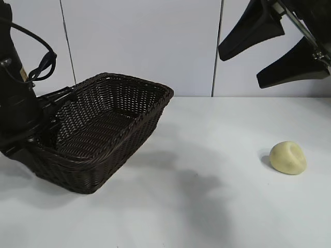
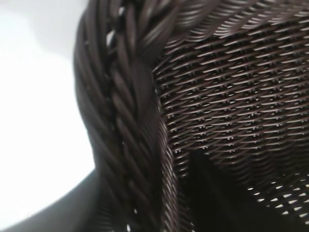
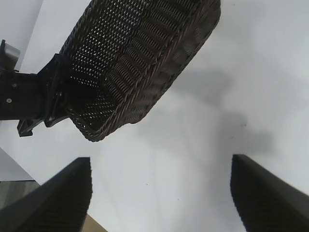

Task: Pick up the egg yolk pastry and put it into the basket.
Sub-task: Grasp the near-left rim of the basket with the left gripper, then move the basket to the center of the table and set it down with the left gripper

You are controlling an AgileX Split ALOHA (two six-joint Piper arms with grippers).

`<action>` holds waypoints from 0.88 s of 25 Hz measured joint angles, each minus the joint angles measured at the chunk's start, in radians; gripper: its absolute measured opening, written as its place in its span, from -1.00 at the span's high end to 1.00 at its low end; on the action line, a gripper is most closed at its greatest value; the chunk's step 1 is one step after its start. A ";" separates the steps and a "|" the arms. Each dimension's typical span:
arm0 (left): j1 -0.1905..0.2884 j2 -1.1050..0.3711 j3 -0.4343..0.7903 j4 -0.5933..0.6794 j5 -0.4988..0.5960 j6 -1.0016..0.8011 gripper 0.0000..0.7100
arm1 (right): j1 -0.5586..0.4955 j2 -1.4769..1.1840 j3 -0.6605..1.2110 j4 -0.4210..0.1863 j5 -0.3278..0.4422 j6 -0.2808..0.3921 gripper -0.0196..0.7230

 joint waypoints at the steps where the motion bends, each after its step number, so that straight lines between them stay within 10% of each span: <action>1: 0.000 0.000 0.000 0.000 -0.005 -0.014 0.59 | 0.000 0.000 0.000 -0.001 0.000 0.000 -0.58; 12: 0.044 -0.008 0.000 -0.034 -0.026 -0.006 0.72 | 0.000 0.000 0.000 -0.001 0.001 0.000 -0.58; 22: 0.234 -0.034 -0.043 -0.400 0.022 0.657 0.72 | 0.000 0.000 0.000 -0.001 0.001 0.000 -0.58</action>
